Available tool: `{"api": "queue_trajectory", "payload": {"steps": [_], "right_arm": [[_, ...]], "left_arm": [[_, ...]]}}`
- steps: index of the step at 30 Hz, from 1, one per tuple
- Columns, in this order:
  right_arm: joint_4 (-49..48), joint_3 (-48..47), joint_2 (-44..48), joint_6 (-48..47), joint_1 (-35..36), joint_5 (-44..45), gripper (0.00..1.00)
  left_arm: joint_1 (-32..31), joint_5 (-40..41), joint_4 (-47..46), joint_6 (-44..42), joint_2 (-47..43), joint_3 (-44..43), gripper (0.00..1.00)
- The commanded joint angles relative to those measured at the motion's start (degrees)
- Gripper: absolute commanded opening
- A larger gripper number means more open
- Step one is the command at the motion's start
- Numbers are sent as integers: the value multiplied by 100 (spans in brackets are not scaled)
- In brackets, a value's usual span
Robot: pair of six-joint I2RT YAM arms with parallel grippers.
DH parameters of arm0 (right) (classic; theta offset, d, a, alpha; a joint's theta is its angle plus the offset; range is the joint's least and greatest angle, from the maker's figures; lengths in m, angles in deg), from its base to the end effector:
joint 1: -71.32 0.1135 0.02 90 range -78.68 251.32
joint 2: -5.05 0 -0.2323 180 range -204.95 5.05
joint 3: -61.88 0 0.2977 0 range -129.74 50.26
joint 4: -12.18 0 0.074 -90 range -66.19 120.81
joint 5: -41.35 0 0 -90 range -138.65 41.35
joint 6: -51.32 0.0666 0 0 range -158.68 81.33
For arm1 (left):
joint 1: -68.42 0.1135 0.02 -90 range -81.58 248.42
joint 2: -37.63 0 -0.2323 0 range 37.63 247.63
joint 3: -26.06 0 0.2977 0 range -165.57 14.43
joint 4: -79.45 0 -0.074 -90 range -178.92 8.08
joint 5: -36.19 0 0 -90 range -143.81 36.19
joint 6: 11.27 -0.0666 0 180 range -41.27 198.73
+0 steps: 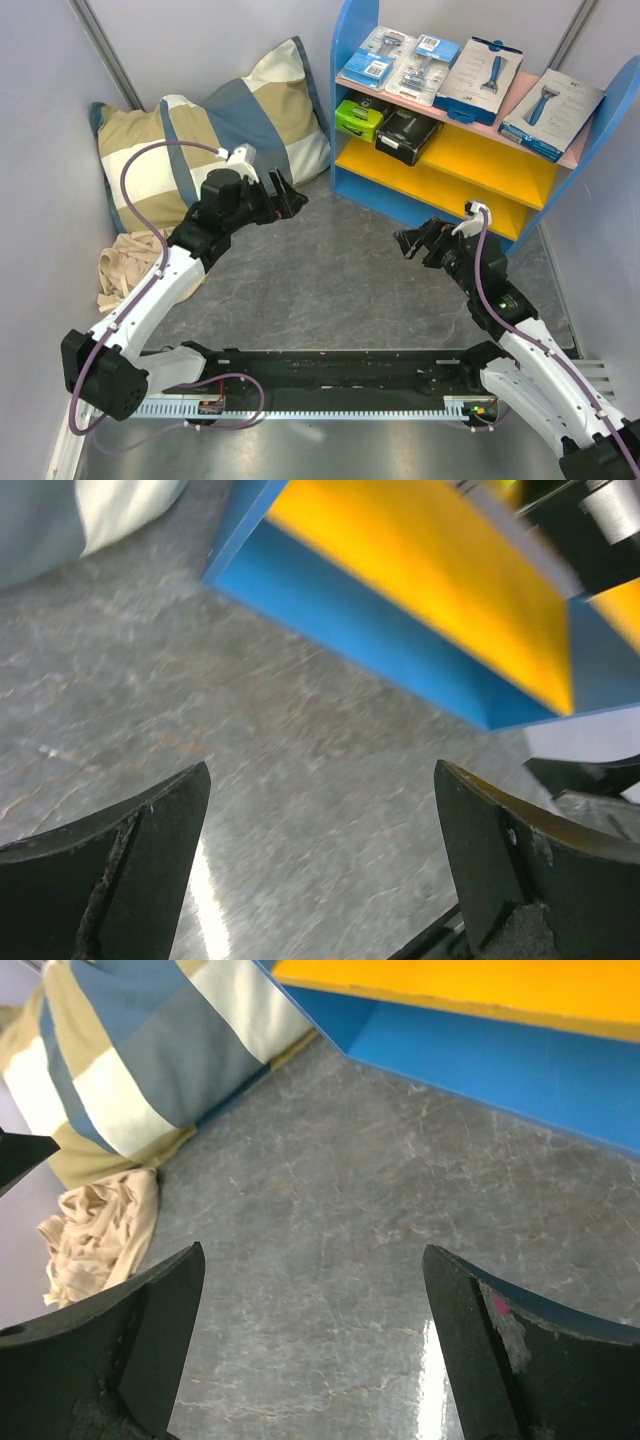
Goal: Place and organize the shaving razors onto the shelf
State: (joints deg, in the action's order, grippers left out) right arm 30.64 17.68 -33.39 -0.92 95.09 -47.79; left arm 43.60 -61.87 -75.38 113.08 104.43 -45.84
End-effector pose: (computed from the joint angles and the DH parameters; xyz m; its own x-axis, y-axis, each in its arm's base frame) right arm 0.2488 0.1085 0.2569 -0.3976 0.4939 -0.7733 -0.1848 0.7824 0.5948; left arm 0.3196 -0.1581 0.3055 -0.5591 -0.3569 -0.7483 0.2661 0.7776 -0.5697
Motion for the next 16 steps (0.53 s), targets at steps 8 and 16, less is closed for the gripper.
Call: {"api": "queue_trajectory", "payload": {"steps": [8,16], "right_arm": [[-787,445,-603,-181,-21,-7,98],[-815,296,-1095,-505,-13,317,98]], "left_arm": [[38,181,-369,-543,131,946,100],[47,453,-949,-587,-184,1562,100]]}}
